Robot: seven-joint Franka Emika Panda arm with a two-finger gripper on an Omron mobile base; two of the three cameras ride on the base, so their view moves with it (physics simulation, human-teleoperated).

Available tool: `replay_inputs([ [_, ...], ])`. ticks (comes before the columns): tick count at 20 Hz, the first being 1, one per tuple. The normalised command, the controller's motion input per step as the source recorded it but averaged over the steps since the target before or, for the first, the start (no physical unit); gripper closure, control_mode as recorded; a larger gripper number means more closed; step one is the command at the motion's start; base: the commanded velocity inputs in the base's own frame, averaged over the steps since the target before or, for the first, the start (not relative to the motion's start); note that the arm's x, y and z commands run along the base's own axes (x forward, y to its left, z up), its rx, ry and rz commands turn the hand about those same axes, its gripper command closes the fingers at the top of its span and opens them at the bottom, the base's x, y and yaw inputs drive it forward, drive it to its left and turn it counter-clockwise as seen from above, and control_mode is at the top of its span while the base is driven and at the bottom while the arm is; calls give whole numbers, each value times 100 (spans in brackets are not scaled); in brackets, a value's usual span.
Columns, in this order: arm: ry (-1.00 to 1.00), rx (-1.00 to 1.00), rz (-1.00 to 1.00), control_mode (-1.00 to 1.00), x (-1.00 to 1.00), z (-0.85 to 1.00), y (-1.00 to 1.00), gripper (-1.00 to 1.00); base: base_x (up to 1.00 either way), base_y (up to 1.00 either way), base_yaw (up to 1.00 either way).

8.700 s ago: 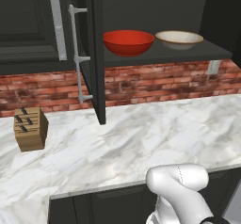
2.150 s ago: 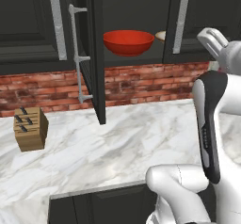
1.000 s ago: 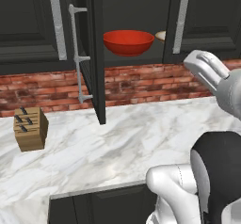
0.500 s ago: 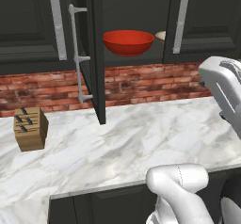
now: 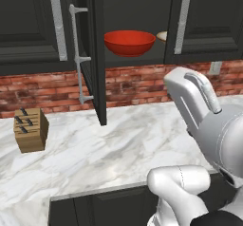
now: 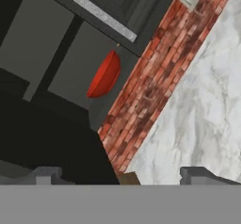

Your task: Open the cabinet. Pick the bowls from the counter and place them in the cabinet. Then close the cabinet.

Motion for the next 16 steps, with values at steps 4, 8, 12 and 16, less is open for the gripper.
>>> replay_inputs([
  [4,0,4,0,-100,1,-3,80,-100,0,0,0],
  [8,-2,1,0,-100,3,0,81,-100,0,0,0],
  [12,-3,0,0,-100,5,0,82,-100,0,0,0],
  [16,-2,-1,0,-100,4,0,68,-100,0,0,0],
])
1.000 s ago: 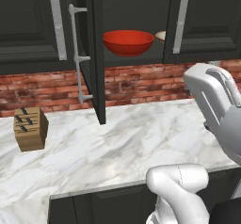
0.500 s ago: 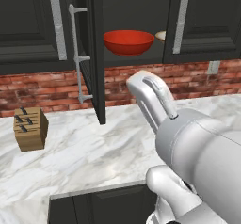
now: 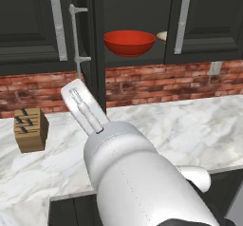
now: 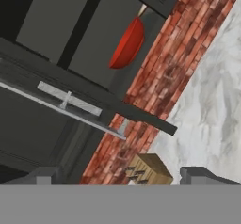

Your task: Open the cabinet. Pick the bowls from the counter and place them in the cabinet. Then close the cabinet.

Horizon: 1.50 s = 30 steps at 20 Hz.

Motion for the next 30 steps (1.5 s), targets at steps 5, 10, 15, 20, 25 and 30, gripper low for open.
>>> replay_inputs([
  [5,0,-2,0,-100,26,1,41,-100,0,0,0],
  [10,0,0,-1,-100,47,5,27,-100,0,0,0],
  [15,0,0,0,-100,55,0,0,-100,0,0,0],
  [20,-1,0,0,-100,35,0,0,-100,0,0,0],
  [25,-19,0,-14,-100,-13,-10,21,-100,0,0,0],
  [30,-29,0,-29,-100,-2,-10,19,-100,0,0,0],
])
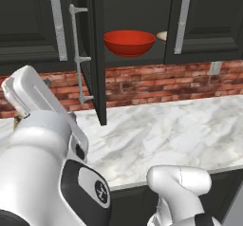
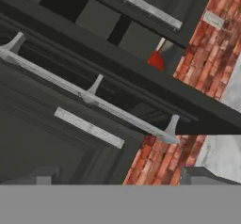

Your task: Open the cabinet. Pick the bowls from the counter and place them in the cabinet. Then close the cabinet.

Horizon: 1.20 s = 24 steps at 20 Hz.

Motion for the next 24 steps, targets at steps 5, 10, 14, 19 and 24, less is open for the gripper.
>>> replay_inputs([
  [5,-16,-1,-24,-100,48,0,4,-100,0,0,0],
  [10,-16,-1,-20,-100,50,-9,4,-100,0,0,0],
  [14,-14,0,-17,-100,52,-29,-4,-100,0,0,0],
  [19,-14,0,-14,-100,60,-21,-15,-100,0,0,0],
  [24,-8,0,-8,-100,50,-1,-5,-100,0,0,0],
])
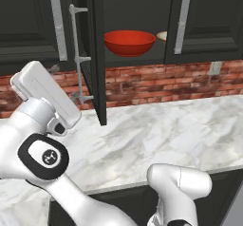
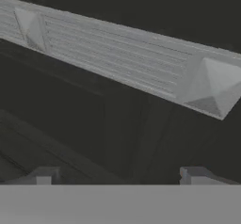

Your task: Open the cabinet. Pick the bowls from the counter and place them in the cabinet. Then close the cabinet.

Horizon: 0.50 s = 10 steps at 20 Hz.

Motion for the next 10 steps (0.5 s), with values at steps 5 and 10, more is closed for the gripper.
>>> replay_inputs([
  [5,-3,1,-5,-100,50,-11,-4,-100,0,0,0],
  [10,-4,6,-5,-100,47,-19,-23,-100,0,0,0],
])
